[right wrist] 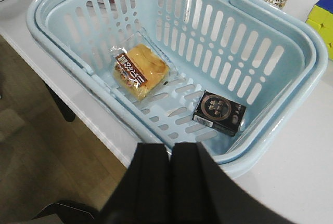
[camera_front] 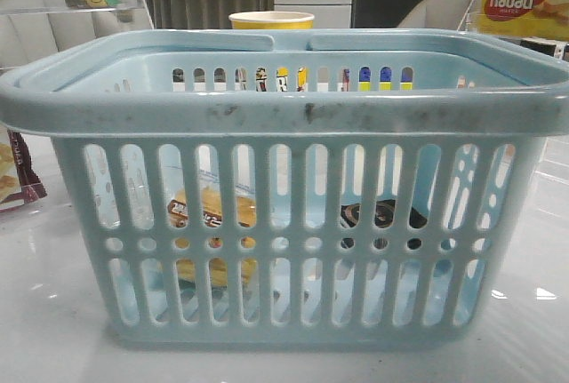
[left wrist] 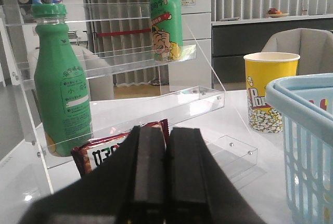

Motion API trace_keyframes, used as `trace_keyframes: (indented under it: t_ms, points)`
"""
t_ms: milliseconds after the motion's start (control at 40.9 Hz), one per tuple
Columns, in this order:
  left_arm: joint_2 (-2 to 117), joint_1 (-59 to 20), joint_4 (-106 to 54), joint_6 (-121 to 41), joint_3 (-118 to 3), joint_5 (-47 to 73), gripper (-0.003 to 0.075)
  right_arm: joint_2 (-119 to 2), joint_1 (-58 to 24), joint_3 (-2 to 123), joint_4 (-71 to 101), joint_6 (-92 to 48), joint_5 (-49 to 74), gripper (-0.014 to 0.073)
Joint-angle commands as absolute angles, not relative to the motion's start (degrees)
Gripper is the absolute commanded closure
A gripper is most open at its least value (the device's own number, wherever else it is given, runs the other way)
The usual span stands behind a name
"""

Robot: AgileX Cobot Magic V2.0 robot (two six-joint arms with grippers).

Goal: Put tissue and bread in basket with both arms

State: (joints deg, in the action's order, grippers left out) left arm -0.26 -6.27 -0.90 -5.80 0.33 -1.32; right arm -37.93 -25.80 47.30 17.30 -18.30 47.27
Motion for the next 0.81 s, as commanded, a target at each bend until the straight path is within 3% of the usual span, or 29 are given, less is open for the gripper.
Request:
trace_keyframes:
  t_ms: [0, 196, 440, 783]
  points:
    - [-1.2, -6.4, -1.2, -5.9, 0.8, -6.3, 0.0627, -37.5, -25.8, 48.5, 18.4, -18.7, 43.6, 0.0537]
    - [-1.2, -6.4, -1.2, -5.9, 0.8, -6.3, 0.0627, -30.8, -14.8, 42.6, 17.5, -18.7, 36.8, 0.0537]
    - [-1.2, -6.4, -1.2, -5.9, 0.8, -6.3, 0.0627, -14.2, -0.4, 23.4, 16.3, -18.7, 18.0, 0.0537]
    - [-1.2, -6.4, -1.2, -5.9, 0.8, -6.3, 0.0627, 0.2, 1.7, 2.0, 16.3, -18.7, 0.5, 0.0537]
